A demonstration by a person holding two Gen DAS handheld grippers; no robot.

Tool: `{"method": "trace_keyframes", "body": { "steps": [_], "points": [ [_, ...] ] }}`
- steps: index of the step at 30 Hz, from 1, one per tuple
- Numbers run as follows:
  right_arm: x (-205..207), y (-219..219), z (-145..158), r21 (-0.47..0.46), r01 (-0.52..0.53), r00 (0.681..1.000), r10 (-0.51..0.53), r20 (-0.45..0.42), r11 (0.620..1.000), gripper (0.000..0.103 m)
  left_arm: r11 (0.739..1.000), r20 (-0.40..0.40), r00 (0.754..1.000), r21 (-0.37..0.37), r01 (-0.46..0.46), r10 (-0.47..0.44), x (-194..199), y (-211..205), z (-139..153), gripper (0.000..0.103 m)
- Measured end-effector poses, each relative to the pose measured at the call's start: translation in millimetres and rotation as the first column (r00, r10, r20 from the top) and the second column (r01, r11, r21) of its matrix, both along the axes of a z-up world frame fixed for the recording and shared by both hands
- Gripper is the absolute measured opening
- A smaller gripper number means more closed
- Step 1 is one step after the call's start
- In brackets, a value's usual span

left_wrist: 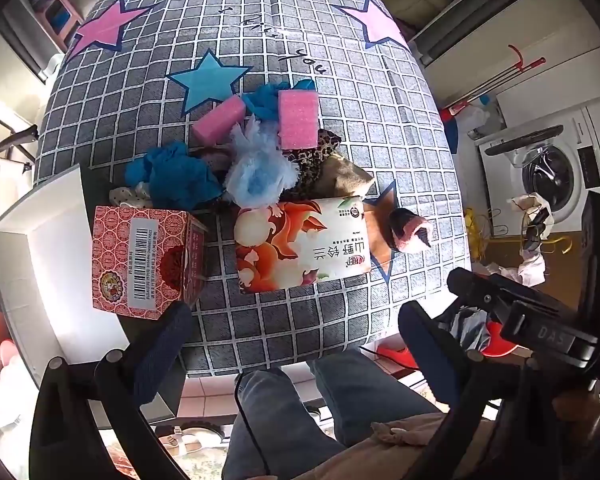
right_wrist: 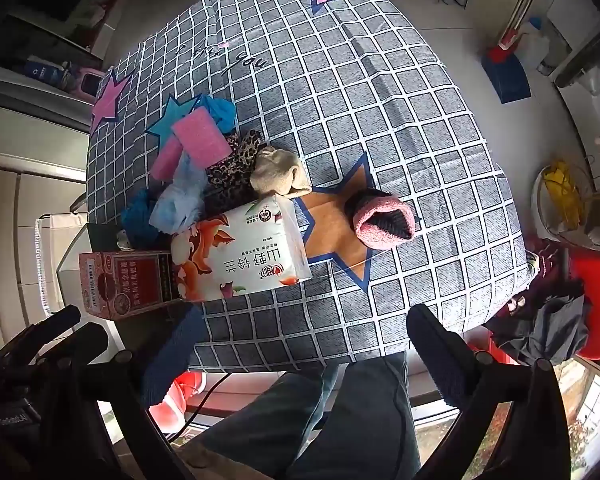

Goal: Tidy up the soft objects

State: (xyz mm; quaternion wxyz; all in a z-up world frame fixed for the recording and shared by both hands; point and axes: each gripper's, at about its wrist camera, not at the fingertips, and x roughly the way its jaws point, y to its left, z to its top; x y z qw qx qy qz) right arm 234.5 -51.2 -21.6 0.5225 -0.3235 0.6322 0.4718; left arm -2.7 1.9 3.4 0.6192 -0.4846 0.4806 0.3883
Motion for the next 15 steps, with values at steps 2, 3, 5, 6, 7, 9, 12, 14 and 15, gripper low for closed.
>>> {"method": "trace_keyframes", "body": {
  "steps": [2, 3, 5, 6, 7, 9, 12, 14, 15],
  "points": [
    [0, 0, 0, 0.001, 0.003, 1.0, -0.003, 0.001, 1.0, 0.103, 1.0, -0.007, 1.0, 0.004, -0.001, 0.001, -2, 2, 3, 0.103],
    [0, -1, 0, 0.001, 0.004, 1.0, -0.004, 0.002, 1.0, 0.103, 1.0, -0.009, 1.0, 0.005, 0.0, 0.0, -3, 3, 5, 0.103],
    [0, -1, 1, 0.001, 0.009, 1.0, -0.009, 0.003, 1.0, 0.103, 1.0, -0.004, 1.0, -0.028, -0.005, 0.005, -1, 0, -6, 0.103],
    [-1, -2, 1, 0.001, 0.01, 1.0, -0.01, 0.006, 1.0, 0.103, 1.0, -0.003, 1.0, -0.031, -0.005, 0.004, -2, 1, -6, 0.103],
    [-1, -2, 1, 0.001, 0.012, 1.0, -0.012, 0.008, 1.0, 0.103, 0.999, -0.005, 1.0, -0.034, -0.003, 0.003, -2, 1, -6, 0.103],
    [-2, -2, 2, 0.002, 0.015, 1.0, -0.015, 0.006, 1.0, 0.103, 0.999, -0.011, 1.0, -0.032, -0.005, 0.004, -4, 2, -5, 0.103],
    [-4, -3, 4, 0.009, 0.02, 1.0, -0.02, 0.006, 1.0, 0.103, 1.0, -0.02, 1.0, -0.021, -0.012, 0.011, -8, 4, -3, 0.103],
    [-1, 0, 5, 0.011, 0.021, 1.0, -0.021, 0.0, 1.0, 0.103, 1.0, -0.024, 1.0, -0.021, -0.019, 0.019, -8, 5, -4, 0.103],
    [0, 0, 5, 0.011, 0.021, 1.0, -0.021, 0.0, 1.0, 0.103, 1.0, -0.025, 0.999, -0.019, -0.021, 0.021, -9, 6, -4, 0.103]
  ]
}}
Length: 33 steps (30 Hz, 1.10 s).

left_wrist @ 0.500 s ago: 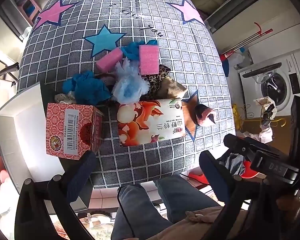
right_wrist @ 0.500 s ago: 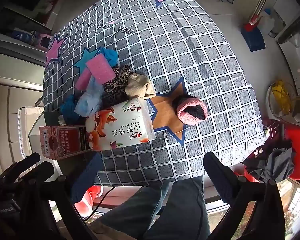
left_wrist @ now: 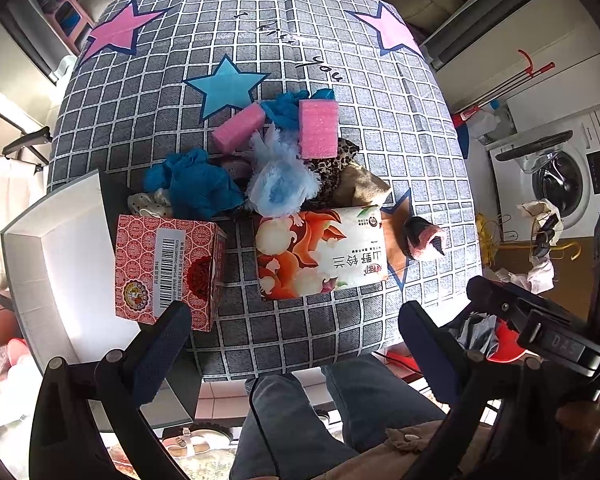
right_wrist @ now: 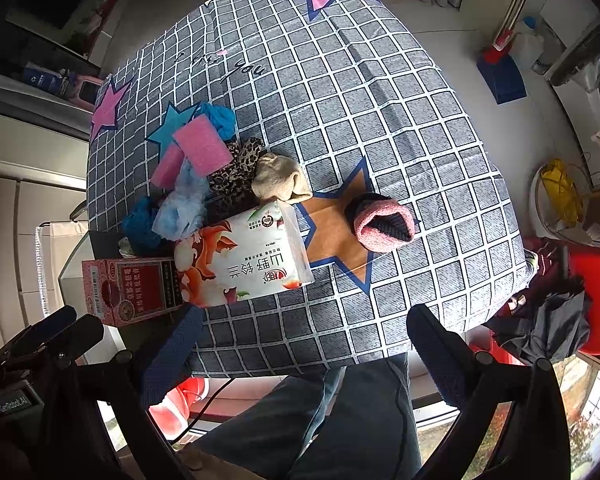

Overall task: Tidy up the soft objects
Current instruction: 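Move left tool toward pink sponge while right tool moves toward pink-black sock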

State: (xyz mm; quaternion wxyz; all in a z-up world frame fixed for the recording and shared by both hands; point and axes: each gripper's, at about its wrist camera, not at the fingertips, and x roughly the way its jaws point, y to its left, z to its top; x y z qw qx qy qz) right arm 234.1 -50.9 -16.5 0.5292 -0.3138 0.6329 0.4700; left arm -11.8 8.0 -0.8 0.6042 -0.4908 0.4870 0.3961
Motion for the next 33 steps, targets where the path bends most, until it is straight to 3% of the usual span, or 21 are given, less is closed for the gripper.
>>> {"method": "trace_keyframes", "body": {
  "steps": [7, 12, 20, 27, 33],
  "points": [
    [4, 7, -2, 0.003, -0.006, 1.0, 0.006, -0.003, 1.0, 0.103, 0.999, -0.021, 0.999, 0.026, -0.025, 0.025, -8, 21, -5, 0.103],
    [8, 14, -10, -0.017, -0.011, 0.999, 0.011, 0.046, 1.0, 0.103, 0.995, -0.045, 0.997, 0.082, -0.063, 0.067, -15, 41, -8, 0.103],
    [11, 27, -24, -0.044, -0.032, 0.995, 0.036, 0.095, 0.999, 0.103, 0.994, -0.116, 0.987, 0.032, -0.109, 0.112, -14, 77, -31, 0.103],
    [23, 33, -36, -0.044, -0.022, 0.997, 0.026, 0.076, 0.999, 0.103, 0.995, -0.246, 0.965, 0.051, -0.085, 0.095, -14, 119, -55, 0.103],
    [33, 31, -51, -0.085, -0.007, 0.998, 0.012, 0.061, 0.996, 0.103, 0.995, -0.313, 0.945, -0.007, -0.098, 0.091, -8, 160, -87, 0.103]
  ]
}}
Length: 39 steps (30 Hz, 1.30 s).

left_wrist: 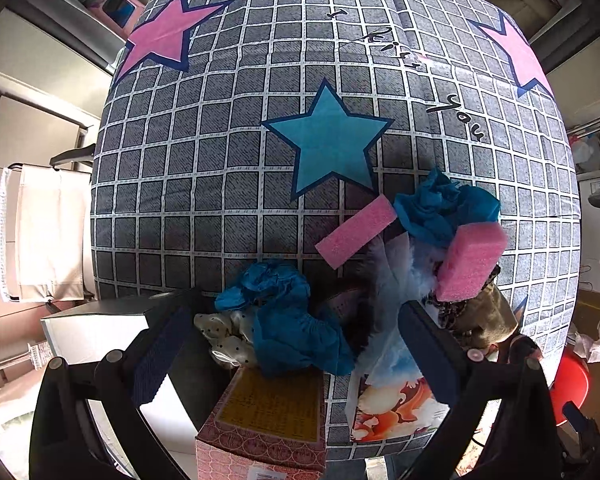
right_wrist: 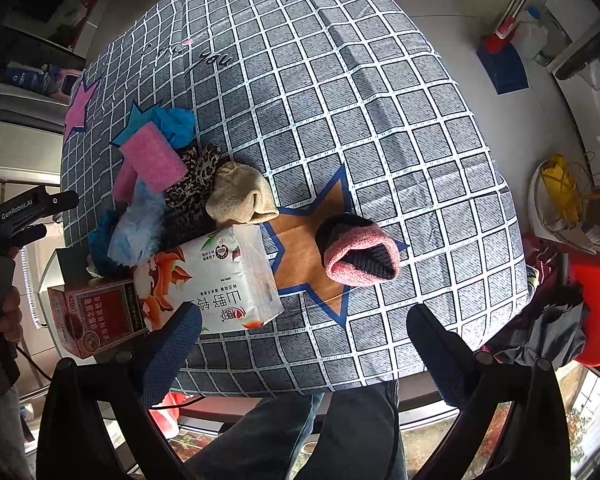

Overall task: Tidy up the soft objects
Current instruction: 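Move left tool toward pink sponge while right tool moves toward pink-black sock, then close left tool on pink foam sponge while right tool grasps pink-black knit sock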

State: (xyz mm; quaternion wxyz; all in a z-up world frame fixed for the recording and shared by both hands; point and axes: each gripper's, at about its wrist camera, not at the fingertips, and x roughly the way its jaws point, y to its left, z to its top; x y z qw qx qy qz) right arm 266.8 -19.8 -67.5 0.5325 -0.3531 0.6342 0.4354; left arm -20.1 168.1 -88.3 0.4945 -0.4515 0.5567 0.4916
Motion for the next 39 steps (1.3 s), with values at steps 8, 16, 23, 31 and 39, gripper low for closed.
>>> {"method": "trace_keyframes", "body": {
  "steps": [8, 16, 23, 31, 39],
  "points": [
    [9, 5, -11, -0.023, 0.013, 1.0, -0.013, -0.021, 1.0, 0.103, 0.989, -0.118, 0.989, -0.125, 0.074, -0.089, 19, 33, -58, 0.103],
    [12, 11, -22, -0.054, 0.016, 0.999, -0.019, -0.038, 0.998, 0.103, 0.999, -0.223, 0.974, -0.036, 0.034, -0.041, 6, 61, -74, 0.103],
    [19, 13, -28, -0.062, 0.035, 0.998, -0.038, -0.047, 0.997, 0.103, 0.999, -0.08, 0.997, 0.038, 0.005, -0.002, -16, 75, -52, 0.103],
    [27, 21, -46, -0.044, 0.024, 1.0, -0.025, -0.013, 0.999, 0.103, 0.977, -0.06, 0.978, -0.081, 0.196, -0.202, 25, 58, -82, 0.103],
    [25, 28, -89, -0.106, -0.009, 0.999, 0.012, 0.031, 0.994, 0.103, 0.969, -0.065, 0.974, -0.133, 0.208, -0.218, 31, 60, -109, 0.103]
  ]
}}
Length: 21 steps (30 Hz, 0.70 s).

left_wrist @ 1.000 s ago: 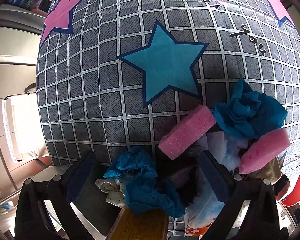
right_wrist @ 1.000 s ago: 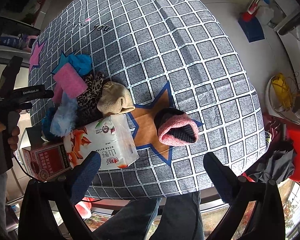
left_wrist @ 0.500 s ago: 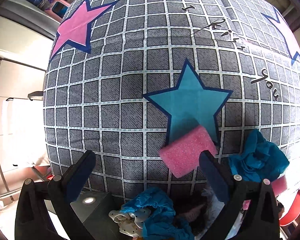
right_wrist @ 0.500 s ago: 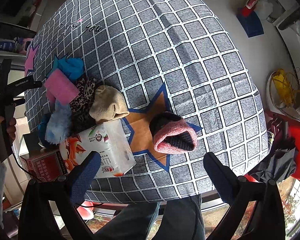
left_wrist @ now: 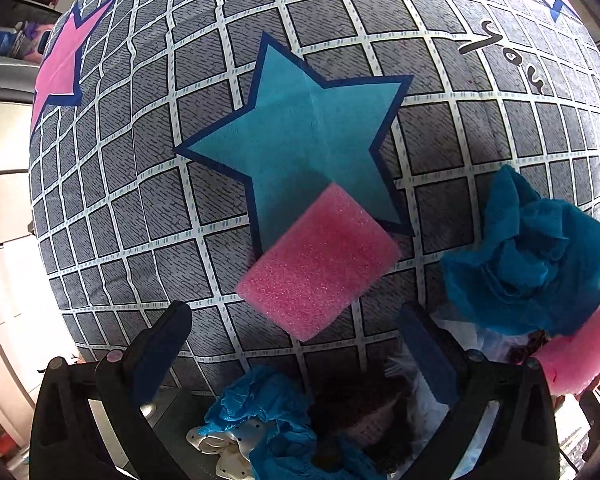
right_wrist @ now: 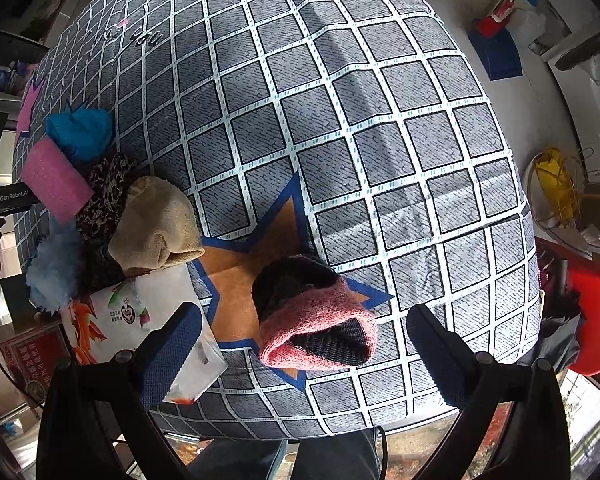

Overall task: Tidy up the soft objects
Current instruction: 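Close left tool on pink foam sponge while right tool grasps pink-black knit sock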

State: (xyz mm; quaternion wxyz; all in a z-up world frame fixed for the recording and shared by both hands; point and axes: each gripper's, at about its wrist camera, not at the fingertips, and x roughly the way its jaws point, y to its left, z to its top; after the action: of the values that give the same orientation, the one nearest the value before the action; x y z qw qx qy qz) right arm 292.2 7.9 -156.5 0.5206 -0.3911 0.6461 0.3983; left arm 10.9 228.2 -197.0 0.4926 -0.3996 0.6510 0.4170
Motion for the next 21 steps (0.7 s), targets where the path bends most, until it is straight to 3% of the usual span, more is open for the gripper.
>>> {"method": "trace_keyframes", "body": {
  "steps": [7, 9, 11, 13, 14, 15, 21],
  "points": [
    [-20, 8, -29, -0.035, -0.099, 0.995, 0.1, 0.027, 0.994, 0.103, 0.999, -0.013, 1.0, -0.026, 0.019, -0.02, 7, -2, -25, 0.096],
    [-24, 10, -31, -0.028, -0.11, 0.994, 0.111, 0.021, 0.994, 0.092, 0.999, -0.019, 0.999, -0.011, 0.031, -0.031, 6, 0, -28, 0.095],
    [-29, 16, -34, -0.035, -0.117, 0.993, 0.118, 0.015, 0.992, 0.065, 0.999, -0.016, 0.999, -0.012, 0.039, -0.039, 12, 5, -29, 0.091],
    [-35, 16, -38, -0.035, -0.124, 0.992, 0.125, 0.006, 0.992, 0.047, 0.999, 0.011, 0.999, -0.015, 0.043, -0.042, 20, 8, -27, 0.078],
    [-36, 15, -39, -0.023, -0.12, 0.993, 0.12, -0.004, 0.993, 0.044, 0.999, 0.023, 0.999, -0.015, 0.044, -0.044, 21, 6, -26, 0.073],
    [-36, 14, -38, -0.012, -0.116, 0.993, 0.116, -0.007, 0.993, 0.041, 0.999, 0.031, 0.998, -0.015, 0.046, -0.046, 25, 4, -22, 0.061],
    [-19, 2, -24, 0.027, -0.082, 0.996, 0.083, -0.037, 0.996, 0.038, 0.999, 0.018, 1.0, 0.023, 0.023, -0.024, 13, 3, -3, 0.059]
  ]
}}
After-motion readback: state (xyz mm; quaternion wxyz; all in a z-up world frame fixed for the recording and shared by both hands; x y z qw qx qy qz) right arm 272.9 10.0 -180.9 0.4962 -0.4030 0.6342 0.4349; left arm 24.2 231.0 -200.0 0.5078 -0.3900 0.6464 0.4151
